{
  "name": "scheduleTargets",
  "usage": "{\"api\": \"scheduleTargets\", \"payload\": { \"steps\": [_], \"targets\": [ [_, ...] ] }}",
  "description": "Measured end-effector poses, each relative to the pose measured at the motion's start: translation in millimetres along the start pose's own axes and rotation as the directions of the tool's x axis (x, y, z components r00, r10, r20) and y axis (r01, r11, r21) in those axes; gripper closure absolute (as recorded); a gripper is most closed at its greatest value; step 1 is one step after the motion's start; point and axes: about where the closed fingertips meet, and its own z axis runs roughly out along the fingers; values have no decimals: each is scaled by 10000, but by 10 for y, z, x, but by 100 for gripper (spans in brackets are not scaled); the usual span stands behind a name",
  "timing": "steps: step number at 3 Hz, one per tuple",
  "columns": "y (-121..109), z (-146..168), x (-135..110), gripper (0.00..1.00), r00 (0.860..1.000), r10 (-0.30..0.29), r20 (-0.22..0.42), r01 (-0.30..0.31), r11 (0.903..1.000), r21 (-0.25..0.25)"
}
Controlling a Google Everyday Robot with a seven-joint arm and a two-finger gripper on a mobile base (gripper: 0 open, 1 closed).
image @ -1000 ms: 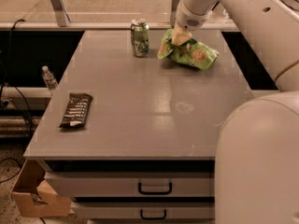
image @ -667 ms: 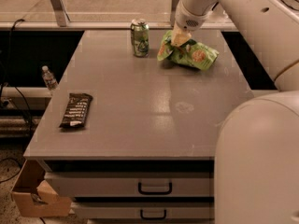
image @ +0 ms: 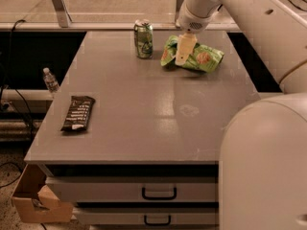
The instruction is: Move green rice chip bag near green can
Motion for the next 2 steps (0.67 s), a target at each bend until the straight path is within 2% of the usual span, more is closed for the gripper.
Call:
{"api": "scheduleTargets", "payload": {
  "steps": [1,2],
  "targets": [
    [0,0,0,0,10000,0,0,0,10000,0],
    [-16,-176,172,0,9996,243,154,-242,9997,-93]
  ]
}}
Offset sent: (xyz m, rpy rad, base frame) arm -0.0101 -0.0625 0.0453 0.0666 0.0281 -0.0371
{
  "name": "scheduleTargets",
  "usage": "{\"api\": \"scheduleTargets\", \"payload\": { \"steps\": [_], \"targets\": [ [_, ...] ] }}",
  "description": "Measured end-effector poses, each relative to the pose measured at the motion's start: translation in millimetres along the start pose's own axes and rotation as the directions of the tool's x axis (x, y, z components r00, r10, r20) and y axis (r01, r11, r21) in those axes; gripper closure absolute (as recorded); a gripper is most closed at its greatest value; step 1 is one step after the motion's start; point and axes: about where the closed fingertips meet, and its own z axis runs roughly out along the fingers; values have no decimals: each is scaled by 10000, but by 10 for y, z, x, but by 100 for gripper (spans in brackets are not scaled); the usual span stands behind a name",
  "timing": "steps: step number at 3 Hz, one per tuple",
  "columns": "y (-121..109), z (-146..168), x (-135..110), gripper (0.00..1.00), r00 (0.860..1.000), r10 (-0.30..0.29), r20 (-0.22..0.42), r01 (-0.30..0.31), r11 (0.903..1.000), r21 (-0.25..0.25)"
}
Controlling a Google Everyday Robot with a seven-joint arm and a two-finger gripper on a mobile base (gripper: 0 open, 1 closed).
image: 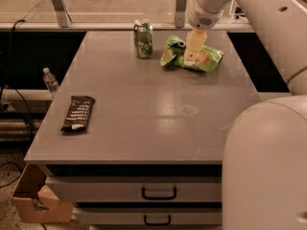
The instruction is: Move green rice chip bag near green can
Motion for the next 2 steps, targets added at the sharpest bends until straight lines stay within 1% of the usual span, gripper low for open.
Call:
{"api": "scheduleTargets", "payload": {
  "steps": [1,2],
  "targets": [
    [-6,-338,325,0,9987,516,52,-517,9983,264],
    [65,-665,683,0,9924,1226,56,-1227,9900,695]
  ]
}}
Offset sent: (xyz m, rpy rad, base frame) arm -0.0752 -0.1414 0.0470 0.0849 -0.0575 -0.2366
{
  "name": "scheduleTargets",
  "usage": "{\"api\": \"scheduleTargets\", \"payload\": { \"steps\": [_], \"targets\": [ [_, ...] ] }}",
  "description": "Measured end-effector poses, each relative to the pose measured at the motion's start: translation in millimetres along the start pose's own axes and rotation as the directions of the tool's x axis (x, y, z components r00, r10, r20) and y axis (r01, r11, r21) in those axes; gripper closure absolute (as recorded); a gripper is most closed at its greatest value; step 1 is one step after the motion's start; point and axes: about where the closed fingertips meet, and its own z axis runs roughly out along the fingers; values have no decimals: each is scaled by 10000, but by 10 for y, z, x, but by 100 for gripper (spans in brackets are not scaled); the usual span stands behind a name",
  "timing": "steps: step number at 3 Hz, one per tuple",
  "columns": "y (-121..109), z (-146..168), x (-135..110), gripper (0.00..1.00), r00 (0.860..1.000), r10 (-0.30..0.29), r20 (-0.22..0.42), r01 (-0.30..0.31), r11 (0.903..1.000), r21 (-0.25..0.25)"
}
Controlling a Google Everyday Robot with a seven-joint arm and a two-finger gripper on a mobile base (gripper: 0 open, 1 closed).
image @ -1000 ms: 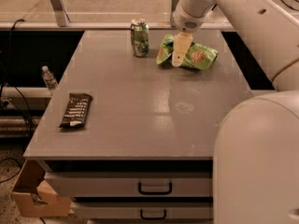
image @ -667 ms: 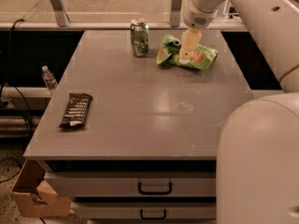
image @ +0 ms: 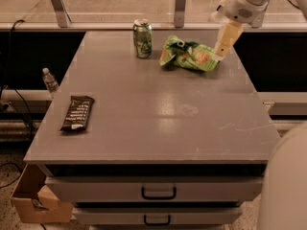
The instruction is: Move green rice chip bag near green can
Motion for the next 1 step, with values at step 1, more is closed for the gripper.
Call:
{"api": "scheduleTargets", "payload": {
  "steps": [1],
  "targets": [
    [21,-26,96,0,9999,122,-67,-122,9999,13]
  ]
}}
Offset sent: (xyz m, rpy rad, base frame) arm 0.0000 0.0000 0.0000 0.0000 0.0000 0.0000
